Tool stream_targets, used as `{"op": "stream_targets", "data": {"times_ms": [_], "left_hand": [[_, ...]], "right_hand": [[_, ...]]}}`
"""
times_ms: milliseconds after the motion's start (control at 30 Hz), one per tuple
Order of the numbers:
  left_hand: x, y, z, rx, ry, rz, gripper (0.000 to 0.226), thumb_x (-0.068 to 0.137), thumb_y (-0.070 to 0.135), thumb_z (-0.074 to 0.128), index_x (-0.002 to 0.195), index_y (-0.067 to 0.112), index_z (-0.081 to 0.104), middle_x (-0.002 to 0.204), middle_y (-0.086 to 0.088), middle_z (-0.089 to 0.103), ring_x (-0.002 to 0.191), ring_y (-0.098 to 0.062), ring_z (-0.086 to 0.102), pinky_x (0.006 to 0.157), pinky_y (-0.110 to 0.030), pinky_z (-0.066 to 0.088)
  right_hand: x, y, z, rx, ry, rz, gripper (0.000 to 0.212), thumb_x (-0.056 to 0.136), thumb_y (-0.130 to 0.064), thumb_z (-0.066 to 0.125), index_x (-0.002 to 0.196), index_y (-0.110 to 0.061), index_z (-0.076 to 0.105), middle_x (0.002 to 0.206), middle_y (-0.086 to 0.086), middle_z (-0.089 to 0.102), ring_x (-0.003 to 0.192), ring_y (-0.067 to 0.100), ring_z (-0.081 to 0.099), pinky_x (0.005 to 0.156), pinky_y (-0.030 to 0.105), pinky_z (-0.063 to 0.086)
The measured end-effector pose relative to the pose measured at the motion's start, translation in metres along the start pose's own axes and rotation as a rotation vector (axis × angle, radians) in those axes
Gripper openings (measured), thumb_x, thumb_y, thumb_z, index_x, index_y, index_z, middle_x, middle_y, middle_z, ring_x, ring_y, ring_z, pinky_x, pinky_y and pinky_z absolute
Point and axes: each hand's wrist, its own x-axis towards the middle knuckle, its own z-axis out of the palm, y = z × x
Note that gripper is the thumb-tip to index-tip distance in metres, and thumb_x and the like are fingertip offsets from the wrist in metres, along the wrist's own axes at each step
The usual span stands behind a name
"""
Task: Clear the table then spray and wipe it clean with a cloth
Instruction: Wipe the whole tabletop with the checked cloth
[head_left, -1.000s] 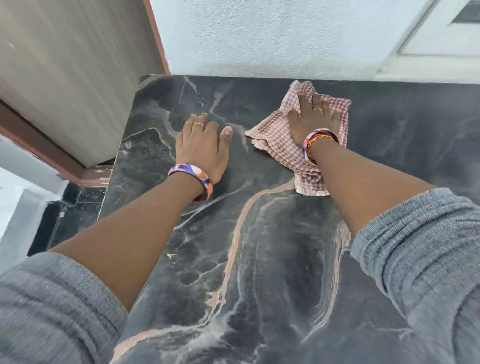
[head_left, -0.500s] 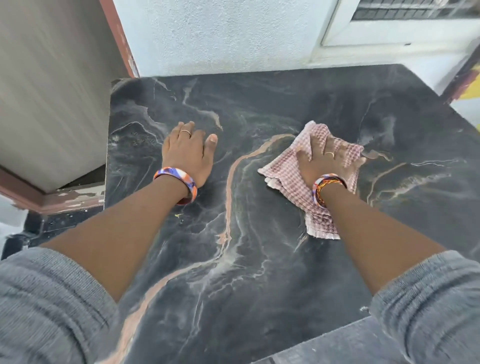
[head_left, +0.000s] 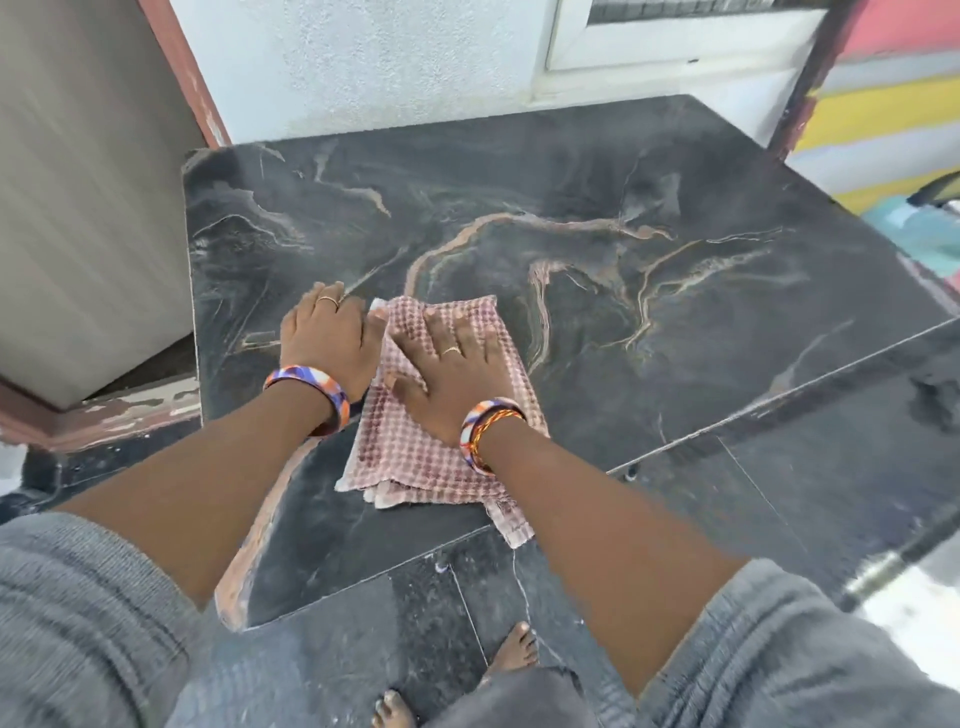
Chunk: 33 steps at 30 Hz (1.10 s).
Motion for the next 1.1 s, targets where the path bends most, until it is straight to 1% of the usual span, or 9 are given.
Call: {"op": "stream_targets", "data": {"times_ms": [233,300,333,400,567,700,833,933,1100], "left_hand": [[0.008,0.06,0.013,0.03,0.011,0.055,0.046,0.097,0.034,0.03,0.117,0.002,0.057,0.14,-0.019,0.044,0.136,-0.034,0.032,0.111,-0.046,0.023],[0.016,0.094,0.021,0.054,0.0,0.063,0.047,0.097,0.035,0.027,0.116,0.004,0.057,0.14,-0.019,0.044,0.135,-0.034,0.032,0.111,-0.046,0.023],[0.018,0.098,0.02,0.061,-0.008,0.059,0.047,0.097,0.035,0.027,0.116,0.004,0.057,0.14,-0.019,0.044,0.135,-0.034,0.032,0.111,-0.046,0.023],[0.024,0.135,0.028,0.07,0.002,0.084,0.047,0.097,0.035,0.027,0.116,0.003,0.057,0.141,-0.019,0.043,0.135,-0.034,0.032,0.112,-0.045,0.022],[0.037,0.226,0.053,0.063,-0.005,0.111,0.045,0.098,0.032,0.03,0.124,0.004,0.053,0.149,-0.015,0.035,0.141,-0.031,0.023,0.113,-0.046,0.019],[0.052,0.283,0.075,0.059,-0.044,0.149,0.047,0.098,0.034,0.026,0.123,0.006,0.054,0.15,-0.014,0.033,0.142,-0.029,0.021,0.114,-0.045,0.017],[0.075,0.329,0.098,0.038,-0.044,0.206,0.044,0.098,0.033,0.028,0.116,0.006,0.057,0.14,-0.016,0.043,0.136,-0.031,0.029,0.11,-0.044,0.022],[0.103,0.356,0.115,0.034,-0.046,0.249,0.044,0.098,0.034,0.028,0.12,0.008,0.055,0.145,-0.015,0.04,0.139,-0.03,0.027,0.112,-0.044,0.02],[0.162,0.396,0.134,-0.032,-0.059,0.272,0.043,0.098,0.034,0.03,0.119,0.008,0.056,0.146,-0.017,0.038,0.139,-0.032,0.026,0.112,-0.044,0.02]], "right_hand": [[-0.033,0.044,-0.006,0.014,-0.02,-0.06,0.056,0.095,-0.055,0.027,0.148,-0.042,0.013,0.161,0.0,0.006,0.148,0.028,0.0,0.117,0.055,-0.003],[-0.039,0.073,-0.01,0.02,-0.023,-0.065,0.057,0.095,-0.055,0.027,0.148,-0.042,0.012,0.161,-0.001,0.005,0.148,0.028,-0.002,0.118,0.055,-0.004],[-0.041,0.077,-0.011,0.02,-0.03,-0.065,0.056,0.095,-0.055,0.027,0.148,-0.042,0.012,0.161,-0.002,0.004,0.148,0.028,-0.002,0.117,0.055,-0.005],[-0.048,0.118,-0.019,0.029,-0.02,-0.03,0.055,0.095,-0.055,0.026,0.148,-0.042,0.013,0.161,-0.002,0.004,0.148,0.028,-0.002,0.116,0.055,-0.007],[-0.063,0.237,-0.046,0.035,0.019,0.138,0.056,0.096,-0.056,0.022,0.149,-0.041,0.01,0.161,-0.002,0.0,0.149,0.028,-0.005,0.116,0.054,-0.007],[-0.067,0.312,-0.062,0.073,0.041,0.288,0.057,0.095,-0.057,0.021,0.149,-0.042,0.008,0.161,-0.003,-0.001,0.148,0.028,-0.006,0.117,0.054,-0.007],[-0.064,0.378,-0.076,0.059,0.076,0.449,0.058,0.095,-0.057,0.021,0.149,-0.042,0.007,0.161,-0.002,0.0,0.148,0.028,-0.006,0.117,0.055,-0.008],[-0.055,0.426,-0.086,0.071,0.097,0.582,0.059,0.095,-0.058,0.021,0.149,-0.042,0.008,0.161,-0.002,-0.001,0.148,0.028,-0.006,0.117,0.055,-0.008],[-0.036,0.489,-0.102,0.086,0.117,0.823,0.06,0.094,-0.059,0.02,0.149,-0.041,0.006,0.161,-0.002,-0.004,0.148,0.028,-0.007,0.116,0.055,-0.009]]}}
